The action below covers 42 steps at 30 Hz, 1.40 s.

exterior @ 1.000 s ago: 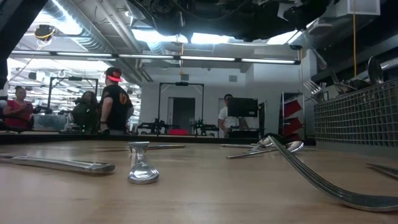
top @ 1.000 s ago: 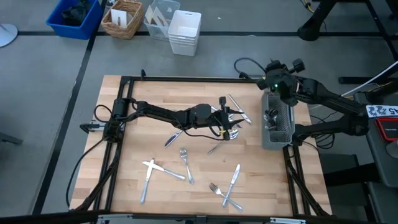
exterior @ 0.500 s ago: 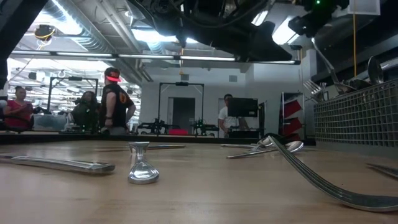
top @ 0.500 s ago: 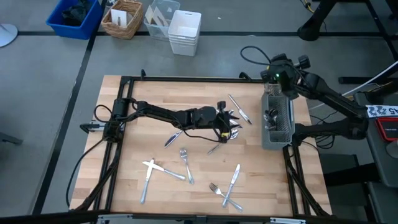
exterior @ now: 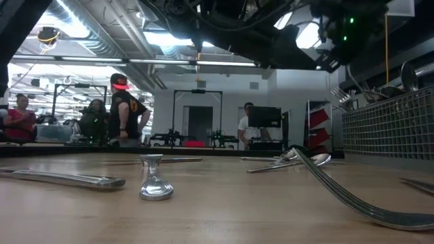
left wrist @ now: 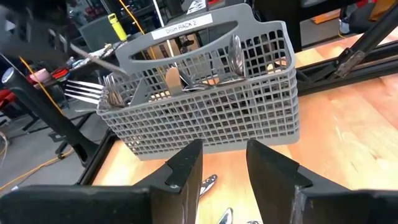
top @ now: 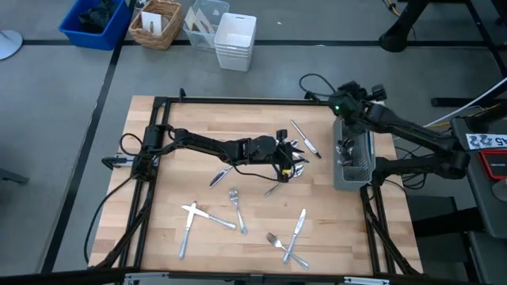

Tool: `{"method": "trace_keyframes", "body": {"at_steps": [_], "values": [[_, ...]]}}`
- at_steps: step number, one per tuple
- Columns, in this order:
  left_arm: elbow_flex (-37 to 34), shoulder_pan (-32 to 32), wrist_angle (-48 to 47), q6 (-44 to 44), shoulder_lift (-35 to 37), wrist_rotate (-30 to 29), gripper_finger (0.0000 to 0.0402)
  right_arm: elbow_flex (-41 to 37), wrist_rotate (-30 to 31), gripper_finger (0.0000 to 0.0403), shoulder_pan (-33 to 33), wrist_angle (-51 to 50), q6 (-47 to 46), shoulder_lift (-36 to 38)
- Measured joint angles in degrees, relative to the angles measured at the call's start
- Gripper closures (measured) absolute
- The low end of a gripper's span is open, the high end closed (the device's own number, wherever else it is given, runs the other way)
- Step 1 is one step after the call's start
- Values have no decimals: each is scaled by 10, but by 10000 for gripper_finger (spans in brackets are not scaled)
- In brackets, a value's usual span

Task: Sort silverware
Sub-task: Put the left fork into the left section of the utensil holder

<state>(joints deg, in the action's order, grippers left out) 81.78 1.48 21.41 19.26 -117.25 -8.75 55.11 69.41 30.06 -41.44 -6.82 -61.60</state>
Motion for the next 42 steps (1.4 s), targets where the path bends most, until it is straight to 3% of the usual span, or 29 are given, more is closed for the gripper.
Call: {"method": "trace_keyframes", "body": {"at_steps": [6, 12, 24, 36, 42], "values": [[0, 0, 0, -8, 0, 0, 284, -78, 20, 399, 16, 107, 23, 0], [0, 0, -13, -10, 0, 0, 284, -130, -16, 397, 45, 164, 27, -2], [0, 0, -16, -8, 0, 0, 284, -147, -111, 380, 52, 157, 27, -2], [0, 0, -16, -7, 0, 0, 284, -146, -133, 376, 52, 155, 59, -1], [0, 0, -18, -7, 0, 0, 284, -146, -126, 341, 52, 155, 60, -1]]}}
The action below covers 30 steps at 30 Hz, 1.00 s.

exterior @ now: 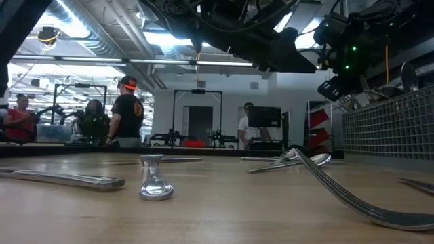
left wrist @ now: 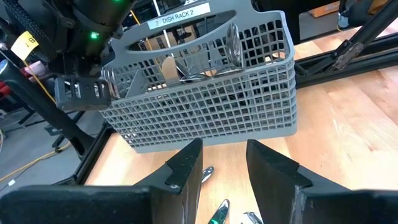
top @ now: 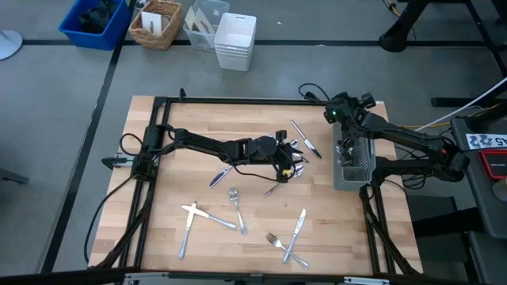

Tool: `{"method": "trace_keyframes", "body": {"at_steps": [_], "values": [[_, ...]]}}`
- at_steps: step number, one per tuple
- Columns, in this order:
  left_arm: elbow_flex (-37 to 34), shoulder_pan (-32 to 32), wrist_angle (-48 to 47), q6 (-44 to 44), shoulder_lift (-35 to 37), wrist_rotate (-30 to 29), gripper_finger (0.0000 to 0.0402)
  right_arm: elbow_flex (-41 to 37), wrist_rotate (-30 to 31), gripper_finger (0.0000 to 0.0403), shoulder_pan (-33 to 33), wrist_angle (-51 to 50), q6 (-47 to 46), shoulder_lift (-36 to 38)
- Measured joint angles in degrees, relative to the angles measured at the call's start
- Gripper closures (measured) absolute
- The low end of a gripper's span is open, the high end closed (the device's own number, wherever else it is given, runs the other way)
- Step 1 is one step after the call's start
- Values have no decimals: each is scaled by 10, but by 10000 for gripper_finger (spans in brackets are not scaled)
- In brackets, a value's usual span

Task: Sort silverware
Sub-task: Put the left fork into the left section of the utensil holder, then put the bottom spoon into the right section of the utensil holder

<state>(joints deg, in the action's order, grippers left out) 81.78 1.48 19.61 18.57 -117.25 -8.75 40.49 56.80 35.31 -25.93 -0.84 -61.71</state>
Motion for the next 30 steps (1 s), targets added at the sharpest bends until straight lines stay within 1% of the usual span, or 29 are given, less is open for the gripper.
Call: {"method": "trace_keyframes", "body": {"at_steps": [5, 9, 14, 21, 25, 27, 30], "values": [[0, 0, -17, -14, 0, 0, 284, 0, 1, 299, 0, 0, 1, 1], [0, 0, -36, -32, 4, 0, 284, 7, 7, 283, 0, -17, 1, 5], [0, 0, -96, -66, 27, 0, 284, 63, -4, 282, -1, -118, -19, 5], [0, 1, -220, -106, 65, 2, 284, 146, -53, 287, -1, -250, -63, 5], [0, 1, -277, -114, 76, 2, 284, 180, -82, 287, -1, -295, -65, 5], [0, 1, -290, -126, 76, 4, 284, 194, -101, 287, -1, -313, -65, 5], [-5, 2, -289, -147, 77, 26, 284, 212, -135, 287, -1, -327, -66, 5]]}}
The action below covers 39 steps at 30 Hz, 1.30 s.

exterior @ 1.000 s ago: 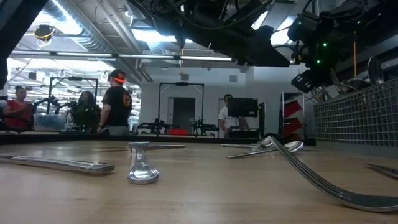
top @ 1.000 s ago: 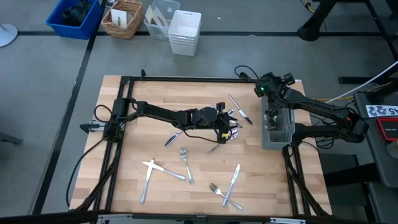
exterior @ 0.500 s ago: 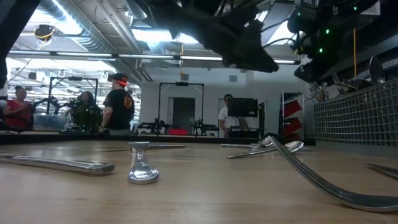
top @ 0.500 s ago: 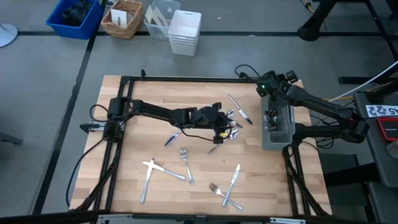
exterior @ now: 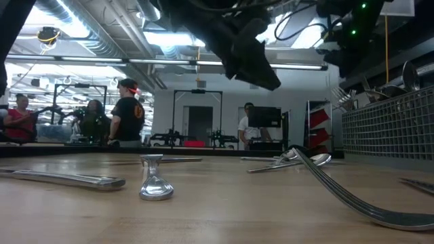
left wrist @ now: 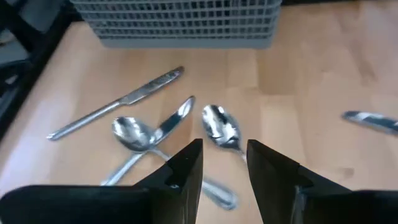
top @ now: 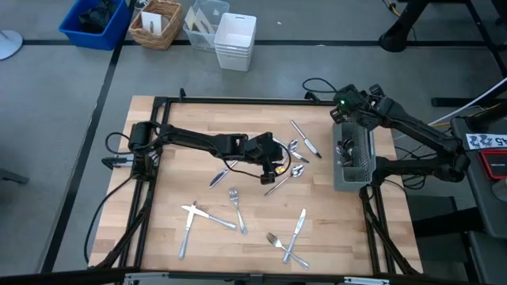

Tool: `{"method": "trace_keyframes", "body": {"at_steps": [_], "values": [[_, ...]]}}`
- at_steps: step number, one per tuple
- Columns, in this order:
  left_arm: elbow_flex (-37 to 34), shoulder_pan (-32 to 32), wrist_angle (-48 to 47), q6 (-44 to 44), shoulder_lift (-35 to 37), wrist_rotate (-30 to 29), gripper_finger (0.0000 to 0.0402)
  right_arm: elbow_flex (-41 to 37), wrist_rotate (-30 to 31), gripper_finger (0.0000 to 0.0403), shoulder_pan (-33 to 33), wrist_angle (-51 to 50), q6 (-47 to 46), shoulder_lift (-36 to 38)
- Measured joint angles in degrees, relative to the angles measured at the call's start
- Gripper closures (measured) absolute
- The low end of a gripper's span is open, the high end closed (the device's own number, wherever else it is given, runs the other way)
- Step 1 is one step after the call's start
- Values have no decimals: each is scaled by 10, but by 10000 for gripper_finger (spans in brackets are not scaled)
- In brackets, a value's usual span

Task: Sort silverware
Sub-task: Put the bottom spoon into the right section of the utensil holder

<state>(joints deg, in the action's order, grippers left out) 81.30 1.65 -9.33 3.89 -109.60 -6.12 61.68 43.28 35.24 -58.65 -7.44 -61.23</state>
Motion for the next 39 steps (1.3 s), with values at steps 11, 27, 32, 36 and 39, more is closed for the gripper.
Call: {"method": "trace_keyframes", "body": {"at_steps": [11, 27, 32, 36, 39], "values": [[-23, -2, 107, -96, -60, 27, 284, 29, -110, 288, 0, 5, 0, 0], [-23, -8, 193, -144, -159, 29, 284, 29, -118, 288, 0, 6, 0, 0], [-22, -15, 208, -142, -169, 21, 284, 29, -123, 288, 0, 6, 0, 0], [-22, -21, 213, -121, -180, 1, 284, 29, -130, 288, 0, 6, 0, 0], [-22, -26, 224, -111, -190, -5, 284, 29, -129, 288, 0, 6, 0, 0]]}}
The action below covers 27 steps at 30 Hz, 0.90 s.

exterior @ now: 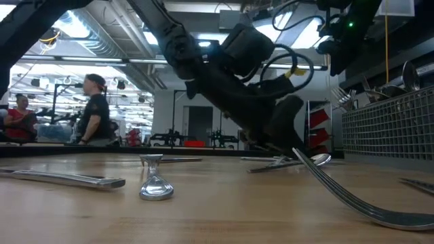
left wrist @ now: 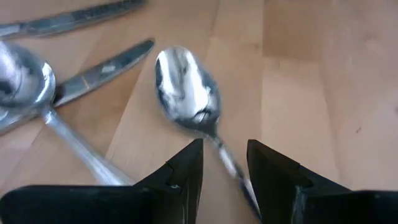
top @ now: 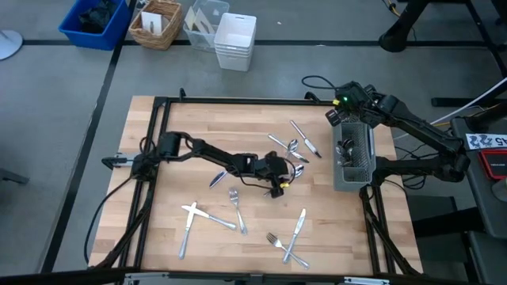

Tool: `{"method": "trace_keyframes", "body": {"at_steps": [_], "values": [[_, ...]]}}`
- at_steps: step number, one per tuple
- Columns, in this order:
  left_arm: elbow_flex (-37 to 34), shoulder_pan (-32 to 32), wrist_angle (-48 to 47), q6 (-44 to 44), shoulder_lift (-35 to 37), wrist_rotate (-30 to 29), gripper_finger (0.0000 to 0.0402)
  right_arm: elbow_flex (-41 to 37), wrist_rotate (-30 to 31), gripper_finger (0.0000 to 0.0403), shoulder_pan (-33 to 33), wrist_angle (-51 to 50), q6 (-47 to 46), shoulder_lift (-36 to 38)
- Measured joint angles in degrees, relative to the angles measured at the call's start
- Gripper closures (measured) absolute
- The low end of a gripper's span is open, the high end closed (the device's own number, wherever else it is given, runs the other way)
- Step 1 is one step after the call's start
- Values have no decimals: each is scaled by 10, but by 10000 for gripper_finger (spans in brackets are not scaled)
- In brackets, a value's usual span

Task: Sort silverware
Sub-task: Put the bottom spoon into the right section of the utensil holder

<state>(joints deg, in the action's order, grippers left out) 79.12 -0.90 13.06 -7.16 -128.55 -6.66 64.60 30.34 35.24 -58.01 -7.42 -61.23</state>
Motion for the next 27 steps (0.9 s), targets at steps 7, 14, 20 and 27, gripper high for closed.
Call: {"method": "trace_keyframes", "body": {"at_steps": [7, 14, 20, 27], "values": [[3, -4, -19, -10, -17, -2, 284, 0, -1, 288, 0, 0, 0, 0], [3, -3, -35, -14, -16, -10, 347, 0, -5, 288, 0, -1, 4, 0], [1, 2, -21, -15, -16, -10, 385, 0, -34, 288, 0, 1, 38, 0], [1, 10, -20, -15, -4, -6, 390, 0, -180, 288, 0, 2, 102, 0]]}}
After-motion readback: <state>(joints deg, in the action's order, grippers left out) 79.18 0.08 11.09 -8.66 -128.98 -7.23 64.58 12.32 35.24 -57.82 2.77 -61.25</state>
